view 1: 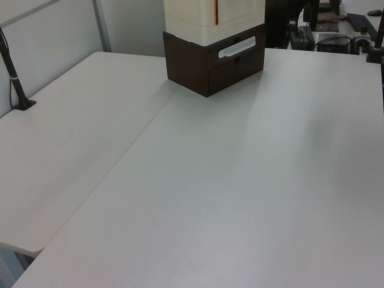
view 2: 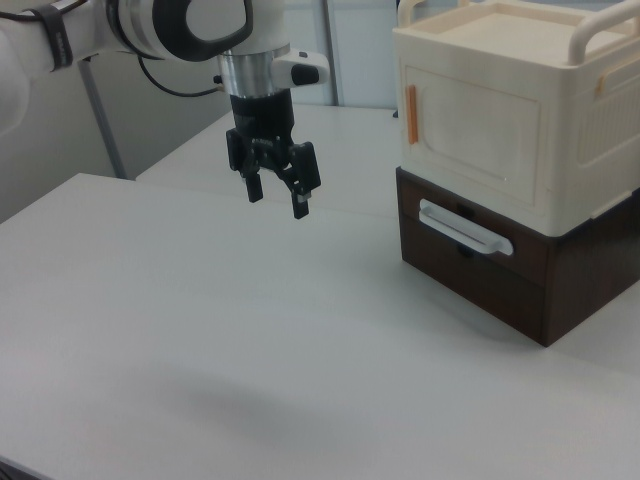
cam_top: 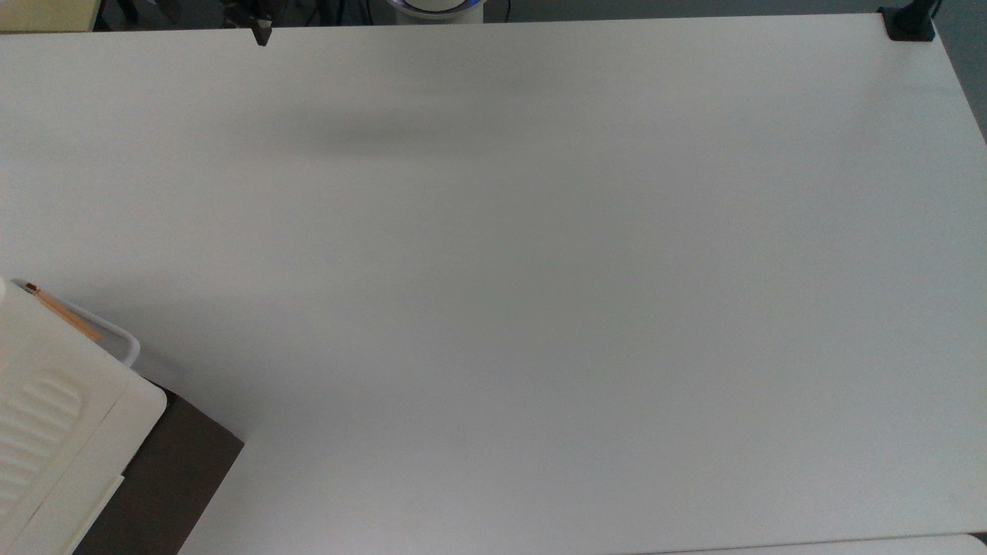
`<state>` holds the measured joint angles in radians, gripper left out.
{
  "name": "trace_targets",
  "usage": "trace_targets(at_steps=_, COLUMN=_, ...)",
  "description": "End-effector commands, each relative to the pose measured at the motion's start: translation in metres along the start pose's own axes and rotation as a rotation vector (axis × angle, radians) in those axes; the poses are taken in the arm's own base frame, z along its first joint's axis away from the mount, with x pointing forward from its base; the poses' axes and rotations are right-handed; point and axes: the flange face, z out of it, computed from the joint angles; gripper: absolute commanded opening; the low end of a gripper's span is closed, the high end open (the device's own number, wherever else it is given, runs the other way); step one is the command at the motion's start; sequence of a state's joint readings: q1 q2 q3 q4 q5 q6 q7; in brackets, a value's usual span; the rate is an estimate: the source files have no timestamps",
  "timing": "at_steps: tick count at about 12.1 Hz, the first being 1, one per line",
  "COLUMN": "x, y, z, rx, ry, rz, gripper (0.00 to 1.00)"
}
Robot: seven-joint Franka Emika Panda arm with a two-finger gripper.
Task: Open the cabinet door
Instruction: 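Move the gripper toward the orange handle on the cream cabinet door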
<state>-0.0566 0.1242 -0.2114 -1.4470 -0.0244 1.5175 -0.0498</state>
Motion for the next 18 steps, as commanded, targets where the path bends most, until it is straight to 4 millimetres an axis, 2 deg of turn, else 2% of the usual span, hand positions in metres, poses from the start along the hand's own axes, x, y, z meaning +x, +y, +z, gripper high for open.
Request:
trace_targets(at_steps=1, x=-0.005, y=0.001, z=0.0, rx=-0.019, ry=-0.012, rz=0.015, gripper=1.0)
trace_targets(at_steps=13, x=-0.002, y=0.0, z=-0.001, rx=-0.01, ry=-0.002, rz=0.043, gripper=1.0)
trace_targets(at_steps=15, x=0.003, y=-0.007, z=0.008, rx=-0.024, ry=-0.021, rz=0.029, gripper=1.0)
trace_targets(at_steps=18, x=0.003, y=-0.008, z=0.006, rx=-0.007, ry=-0.012, rz=0.035, gripper=1.0)
